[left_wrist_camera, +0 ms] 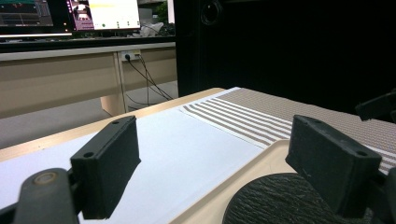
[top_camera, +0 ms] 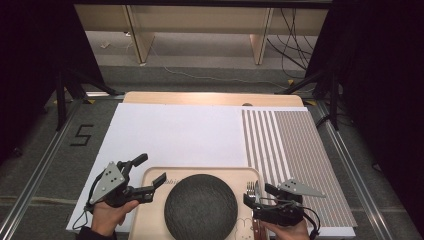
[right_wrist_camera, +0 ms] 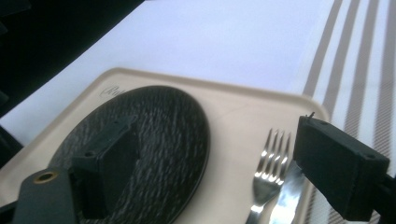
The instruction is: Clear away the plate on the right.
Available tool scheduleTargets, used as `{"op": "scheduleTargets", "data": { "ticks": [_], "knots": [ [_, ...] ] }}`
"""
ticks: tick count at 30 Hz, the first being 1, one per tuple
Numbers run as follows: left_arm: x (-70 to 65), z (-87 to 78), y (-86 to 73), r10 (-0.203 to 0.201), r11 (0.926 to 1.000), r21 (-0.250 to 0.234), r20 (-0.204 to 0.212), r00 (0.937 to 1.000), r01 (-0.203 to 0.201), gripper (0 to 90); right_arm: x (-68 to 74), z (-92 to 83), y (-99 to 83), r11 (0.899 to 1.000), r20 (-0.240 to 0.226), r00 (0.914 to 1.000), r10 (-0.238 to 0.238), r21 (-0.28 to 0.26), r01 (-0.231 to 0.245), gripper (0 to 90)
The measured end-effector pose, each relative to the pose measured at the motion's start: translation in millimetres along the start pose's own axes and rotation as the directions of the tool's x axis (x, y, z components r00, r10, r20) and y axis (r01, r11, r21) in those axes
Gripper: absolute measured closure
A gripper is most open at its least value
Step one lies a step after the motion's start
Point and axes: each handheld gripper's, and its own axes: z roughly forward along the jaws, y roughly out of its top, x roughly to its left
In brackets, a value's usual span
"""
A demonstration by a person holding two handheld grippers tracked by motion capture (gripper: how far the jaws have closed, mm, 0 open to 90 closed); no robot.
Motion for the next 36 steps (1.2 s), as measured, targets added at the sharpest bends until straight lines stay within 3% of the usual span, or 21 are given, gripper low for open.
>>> {"op": "scheduleTargets", "data": {
  "ticks": [2, 3, 9, 10, 17, 19, 22, 29, 32, 36],
  "knots": [
    [-0.1, 0.0, 0.0, 0.000, 1.0000, 0.000, 0.000, 1.0000, 0.000, 16.2, -0.2, -1.5, 1.0, 0.999, 0.018, 0.9989, -0.043, -0.017, 0.043, 15.9],
    [0.0, 0.0, 0.0, 0.001, 1.0000, 0.000, -0.001, 1.0000, -0.001, 16.1, 1.3, -2.8, 1.6, 0.999, 0.035, 0.9982, -0.048, -0.005, 0.048, 15.8],
    [-1.1, 0.3, -0.1, -0.003, 1.0000, -0.003, 0.002, 1.0000, 0.003, 16.2, 1.9, -5.6, 2.7, 0.993, 0.053, 0.9942, -0.093, -0.069, 0.097, 15.8],
    [-1.5, 0.1, -0.1, -0.002, 1.0000, 0.000, 0.002, 1.0000, 0.002, 16.1, 1.0, -5.5, 2.9, 0.988, 0.081, 0.9893, -0.121, -0.083, 0.128, 15.8],
    [-2.6, 0.7, -0.2, -0.004, 1.0000, 0.001, 0.011, 0.9999, 0.004, 16.1, 3.7, -9.9, 4.9, 0.976, 0.107, 0.9805, -0.164, -0.127, 0.178, 15.8],
    [-2.9, 1.0, -0.3, -0.005, 1.0000, 0.003, 0.013, 0.9999, 0.004, 16.1, 4.9, -10.9, 5.8, 0.978, 0.129, 0.9775, -0.166, -0.106, 0.180, 15.6],
    [-3.3, 1.4, -0.5, -0.002, 1.0000, 0.008, 0.015, 0.9999, 0.002, 16.1, 3.8, -11.8, 7.1, 0.975, 0.115, 0.9788, -0.169, -0.126, 0.183, 15.5],
    [-4.9, 1.5, -1.2, -0.004, 0.9999, 0.015, 0.024, 0.9997, 0.004, 16.0, 1.4, -12.2, 9.8, 0.968, 0.148, 0.9724, -0.181, -0.150, 0.202, 15.5],
    [-5.6, 0.6, -1.2, -0.007, 0.9999, 0.013, 0.023, 0.9997, 0.007, 16.0, 0.8, -12.4, 10.5, 0.970, 0.138, 0.9760, -0.168, -0.156, 0.189, 15.5],
    [-6.3, 0.4, -1.3, -0.004, 0.9998, 0.018, 0.026, 0.9997, 0.004, 16.0, -1.9, -12.3, 11.8, 0.969, 0.153, 0.9743, -0.166, -0.158, 0.190, 15.5]
  ]
}}
